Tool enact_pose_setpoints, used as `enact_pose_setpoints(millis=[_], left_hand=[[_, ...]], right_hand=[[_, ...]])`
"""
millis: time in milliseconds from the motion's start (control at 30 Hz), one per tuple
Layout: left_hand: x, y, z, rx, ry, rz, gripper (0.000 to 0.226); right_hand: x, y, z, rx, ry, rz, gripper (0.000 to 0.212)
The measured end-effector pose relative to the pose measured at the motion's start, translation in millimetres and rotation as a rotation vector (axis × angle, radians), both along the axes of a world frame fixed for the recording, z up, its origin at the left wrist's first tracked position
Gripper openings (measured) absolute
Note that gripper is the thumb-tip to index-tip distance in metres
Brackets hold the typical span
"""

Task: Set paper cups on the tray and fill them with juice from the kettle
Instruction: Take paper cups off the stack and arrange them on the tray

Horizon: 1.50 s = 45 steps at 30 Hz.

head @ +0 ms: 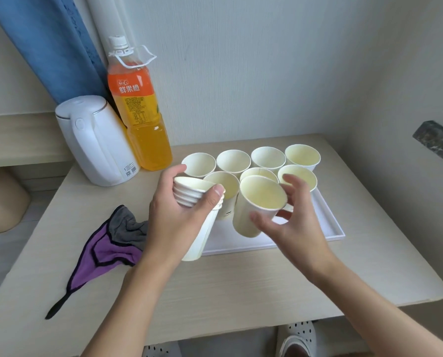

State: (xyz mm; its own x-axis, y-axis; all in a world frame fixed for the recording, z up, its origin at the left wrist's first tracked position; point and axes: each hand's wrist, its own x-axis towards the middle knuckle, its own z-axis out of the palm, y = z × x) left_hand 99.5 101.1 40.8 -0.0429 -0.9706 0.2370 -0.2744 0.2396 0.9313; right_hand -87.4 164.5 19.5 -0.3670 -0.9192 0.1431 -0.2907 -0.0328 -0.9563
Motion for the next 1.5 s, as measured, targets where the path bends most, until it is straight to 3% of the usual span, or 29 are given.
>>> enact_pose_setpoints(millis=[300,800,933,1033,1133,1300,1500], left_hand=[[1.8,0.4,2.3,-0.007,0.032,0.04,0.061],[1.2,-2.0,-0.2,-0.01,0.012,0.027,0.064],[0.2,-2.0,1.7,-0.02,0.021,0.02,0.075],[-3.2,0.3,4.0,-0.034,0.053,-0.01,0.082],[-7.7,2.3,3.8,-0.039,0.069,-0.034,0.086],[-8.6,1.2,0.6,-0.026,0.063,-0.051,0.088],[-8.7,2.9,2.2,-0.017,0.091,-0.138,0.08]], right_hand=[[10.8,-5.3,-27.1,0.126,0.219,0.021,0.086],[16.8,-1.9,-28.2,0.202,0.334,0.066,0.097],[15.7,2.1,-17.9,0.173,0.361,-0.028,0.081],[18.4,5.4,-1.4,0.016,0.222,-0.079,0.06],[23.0,7.7,10.4,-0.069,0.223,-0.091,0.055],[24.6,3.7,1.6,0.025,0.276,-0.078,0.053],[21.4,1.0,20.2,-0.088,0.012,0.105,0.032]])
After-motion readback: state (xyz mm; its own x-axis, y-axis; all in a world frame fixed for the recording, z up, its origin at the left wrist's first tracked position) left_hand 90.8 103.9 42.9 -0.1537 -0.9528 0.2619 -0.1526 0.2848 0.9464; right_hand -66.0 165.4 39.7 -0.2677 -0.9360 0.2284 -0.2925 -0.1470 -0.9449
